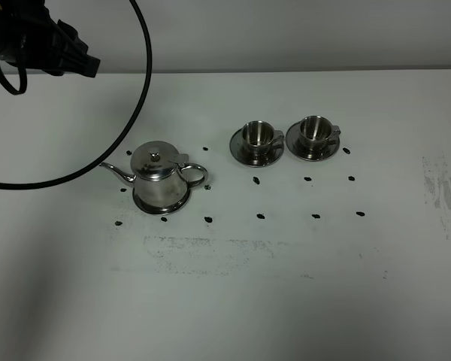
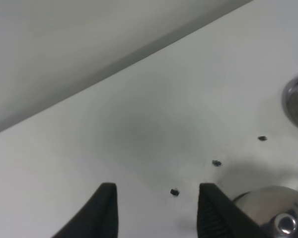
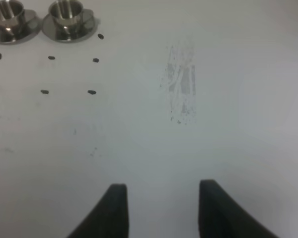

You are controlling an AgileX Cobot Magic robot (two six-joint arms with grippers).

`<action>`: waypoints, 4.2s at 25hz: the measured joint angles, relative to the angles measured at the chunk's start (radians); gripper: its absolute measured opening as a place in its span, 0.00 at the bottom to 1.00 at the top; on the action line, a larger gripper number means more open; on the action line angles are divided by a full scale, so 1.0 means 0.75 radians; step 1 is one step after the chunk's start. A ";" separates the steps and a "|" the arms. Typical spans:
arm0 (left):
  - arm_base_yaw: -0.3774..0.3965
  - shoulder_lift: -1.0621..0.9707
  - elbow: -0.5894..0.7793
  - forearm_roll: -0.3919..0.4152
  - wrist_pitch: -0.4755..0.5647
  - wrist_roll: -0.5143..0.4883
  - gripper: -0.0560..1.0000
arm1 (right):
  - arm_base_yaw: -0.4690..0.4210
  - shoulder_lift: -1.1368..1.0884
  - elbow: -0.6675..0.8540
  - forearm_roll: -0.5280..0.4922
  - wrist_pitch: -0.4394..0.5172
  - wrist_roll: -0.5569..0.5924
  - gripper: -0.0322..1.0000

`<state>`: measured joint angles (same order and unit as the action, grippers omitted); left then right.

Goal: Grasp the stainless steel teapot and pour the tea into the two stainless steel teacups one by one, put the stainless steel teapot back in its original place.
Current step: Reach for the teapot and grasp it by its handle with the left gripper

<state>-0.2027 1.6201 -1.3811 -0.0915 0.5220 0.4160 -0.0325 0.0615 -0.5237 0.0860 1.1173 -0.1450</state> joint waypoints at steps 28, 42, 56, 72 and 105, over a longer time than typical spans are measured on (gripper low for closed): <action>-0.473 0.391 0.000 0.139 -0.062 0.010 0.59 | 0.000 0.000 0.000 0.000 0.000 0.000 0.35; -0.489 0.509 0.000 0.140 -0.137 0.011 0.59 | 0.000 0.000 0.000 0.000 0.000 0.000 0.35; -0.489 0.509 0.000 0.140 -0.091 -0.037 0.59 | 0.000 0.000 0.000 0.000 0.000 0.000 0.35; -0.489 0.504 0.000 0.110 0.092 -0.063 0.59 | 0.000 0.000 0.000 0.000 0.000 0.000 0.35; -0.706 0.185 0.396 0.175 -0.264 -0.321 0.59 | 0.000 0.000 0.000 0.000 0.000 0.000 0.35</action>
<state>-0.7320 1.7588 -1.0837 0.0400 0.3242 0.1751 -0.0325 0.0615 -0.5237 0.0860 1.1173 -0.1450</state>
